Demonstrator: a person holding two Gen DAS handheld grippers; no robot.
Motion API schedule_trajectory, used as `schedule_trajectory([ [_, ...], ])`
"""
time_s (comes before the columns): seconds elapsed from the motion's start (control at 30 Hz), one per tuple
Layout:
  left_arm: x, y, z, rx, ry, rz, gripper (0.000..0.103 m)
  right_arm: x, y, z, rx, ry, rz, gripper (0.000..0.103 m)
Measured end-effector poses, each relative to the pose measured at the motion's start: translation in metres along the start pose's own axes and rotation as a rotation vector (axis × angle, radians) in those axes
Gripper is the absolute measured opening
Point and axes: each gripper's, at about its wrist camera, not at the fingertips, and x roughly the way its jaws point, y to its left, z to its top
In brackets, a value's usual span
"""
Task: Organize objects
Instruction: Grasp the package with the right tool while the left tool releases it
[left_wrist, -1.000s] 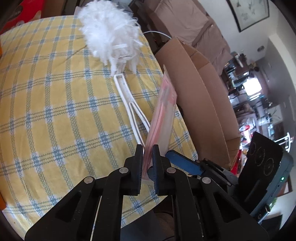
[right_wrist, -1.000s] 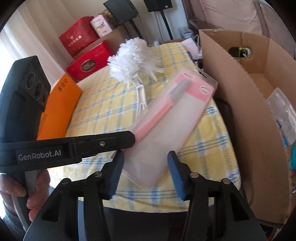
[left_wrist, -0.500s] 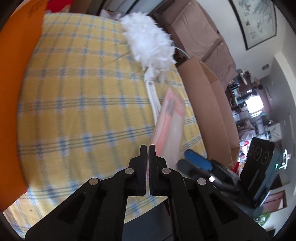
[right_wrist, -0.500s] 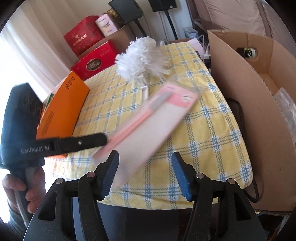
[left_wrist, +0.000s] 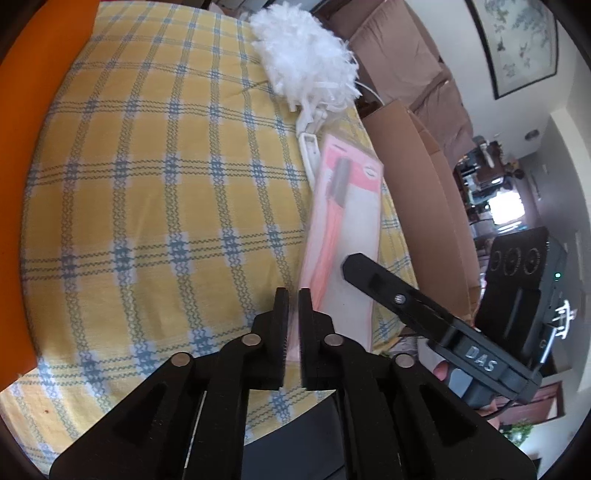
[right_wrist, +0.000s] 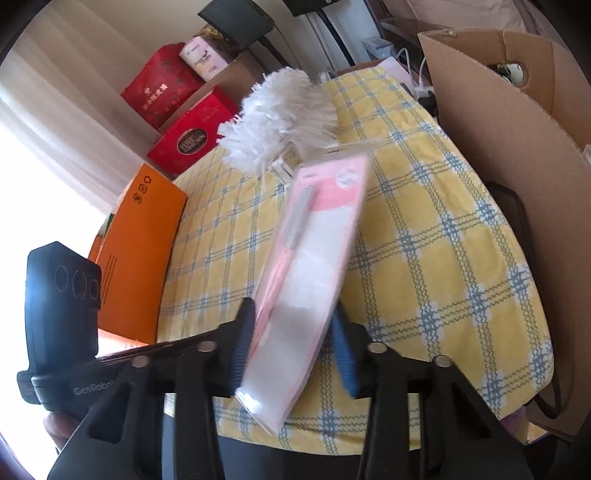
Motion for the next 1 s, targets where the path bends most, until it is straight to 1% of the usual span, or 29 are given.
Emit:
schedule_trajectory([
  [0.1, 0.0, -0.002, 0.002, 0.007, 0.004, -0.032, 0.018, 0.003, 0.0, 0.0, 0.003, 0.014, 0.009, 0.024],
  [0.13, 0.001, -0.003, 0.002, 0.009, 0.006, -0.039, 0.022, 0.003, 0.001, -0.001, 0.003, 0.015, 0.008, 0.024],
  [0.23, 0.002, -0.005, 0.004, 0.015, 0.014, -0.051, 0.023, 0.002, 0.002, -0.002, 0.008, 0.01, 0.01, 0.02],
  [0.3, 0.004, -0.006, 0.005, 0.011, 0.027, -0.074, 0.023, -0.002, 0.003, -0.003, 0.022, 0.0, 0.029, 0.016],
  [0.4, 0.007, -0.009, 0.007, 0.01, 0.04, -0.098, 0.023, -0.009, 0.004, -0.006, 0.044, -0.005, 0.073, 0.012],
  [0.53, 0.009, -0.014, 0.01, 0.004, 0.041, -0.132, 0.024, -0.018, 0.005, -0.009, 0.073, -0.018, 0.098, 0.011],
  [0.6, 0.008, -0.014, 0.01, 0.0, 0.038, -0.149, 0.024, -0.021, 0.0, -0.009, 0.111, -0.019, 0.129, 0.011],
  [0.7, 0.007, -0.015, 0.013, -0.018, 0.027, -0.16, 0.036, -0.027, -0.003, -0.009, 0.151, -0.023, 0.178, 0.011],
  [0.73, 0.006, -0.014, 0.014, -0.024, 0.021, -0.166, 0.037, -0.028, -0.003, -0.008, 0.155, -0.021, 0.189, 0.011],
  [0.87, 0.0, -0.01, 0.015, -0.028, 0.008, -0.179, 0.037, -0.026, -0.001, -0.007, 0.178, -0.006, 0.218, 0.011],
  [1.0, -0.005, -0.009, 0.016, -0.043, 0.0, -0.209, 0.037, -0.029, 0.0, -0.007, 0.201, -0.007, 0.257, 0.011],
])
